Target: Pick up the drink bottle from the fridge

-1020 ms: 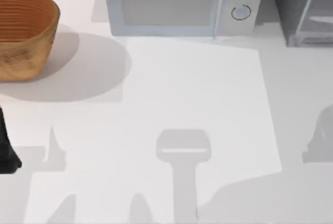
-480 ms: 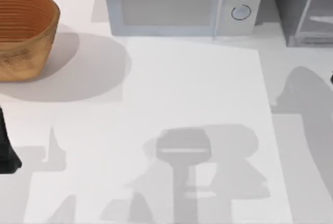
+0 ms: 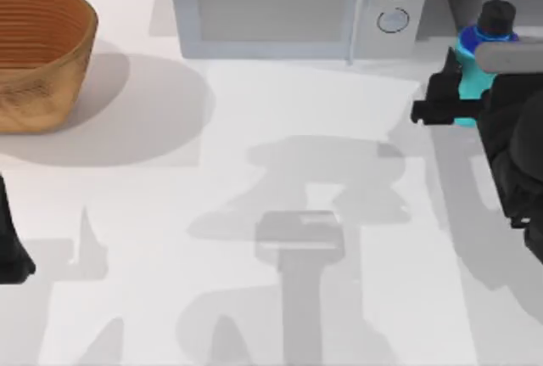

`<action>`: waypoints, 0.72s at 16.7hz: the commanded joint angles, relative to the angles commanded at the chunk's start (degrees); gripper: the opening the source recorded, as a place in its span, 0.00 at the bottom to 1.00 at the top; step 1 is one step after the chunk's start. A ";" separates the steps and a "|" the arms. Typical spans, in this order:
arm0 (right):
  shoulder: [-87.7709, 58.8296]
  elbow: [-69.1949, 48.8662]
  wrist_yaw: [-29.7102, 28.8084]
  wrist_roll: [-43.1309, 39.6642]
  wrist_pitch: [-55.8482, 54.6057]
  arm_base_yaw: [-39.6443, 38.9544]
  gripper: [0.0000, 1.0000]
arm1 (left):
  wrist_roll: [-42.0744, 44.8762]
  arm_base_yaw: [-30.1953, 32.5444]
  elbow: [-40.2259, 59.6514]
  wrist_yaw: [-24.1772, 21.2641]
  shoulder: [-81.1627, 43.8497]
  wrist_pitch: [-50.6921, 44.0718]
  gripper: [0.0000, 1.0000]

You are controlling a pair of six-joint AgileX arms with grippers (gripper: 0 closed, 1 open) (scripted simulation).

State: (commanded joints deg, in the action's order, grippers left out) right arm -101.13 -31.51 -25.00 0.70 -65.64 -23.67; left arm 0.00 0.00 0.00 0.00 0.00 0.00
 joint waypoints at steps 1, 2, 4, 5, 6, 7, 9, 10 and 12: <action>-3.57 -1.41 -0.98 0.03 -2.76 -0.96 0.00 | 0.00 0.00 0.00 0.00 0.00 0.00 1.00; -6.68 -2.71 -1.84 0.04 -5.26 -1.81 0.00 | 0.00 0.00 0.00 0.00 0.00 0.00 1.00; -11.51 -4.85 -3.20 0.05 -9.26 -3.15 0.00 | 0.00 0.00 0.00 0.00 0.00 0.00 1.00; -13.17 -5.63 -3.67 0.04 -10.68 -3.62 0.00 | 0.00 0.00 0.00 0.00 0.00 0.00 1.00; -14.27 -6.18 -4.00 0.04 -11.67 -3.93 0.00 | 0.00 0.00 0.00 0.00 0.00 0.00 1.00; -14.80 -6.46 -4.16 0.03 -12.18 -4.08 0.00 | 0.00 0.00 0.00 0.00 0.00 0.00 1.00; -14.80 -6.46 -4.16 0.03 -12.18 -4.08 0.00 | 0.00 0.00 0.00 0.00 0.00 0.00 1.00; -14.80 -6.46 -4.16 0.03 -12.18 -4.08 0.00 | 0.00 0.00 0.00 0.00 0.00 0.00 1.00; -14.70 -6.21 -4.02 0.15 -12.02 -3.81 0.00 | 0.00 0.00 0.00 0.00 0.00 0.00 1.00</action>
State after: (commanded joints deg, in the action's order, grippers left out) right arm -115.83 -37.72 -29.02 0.84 -77.66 -27.48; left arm 0.00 0.00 0.00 0.00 0.00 0.00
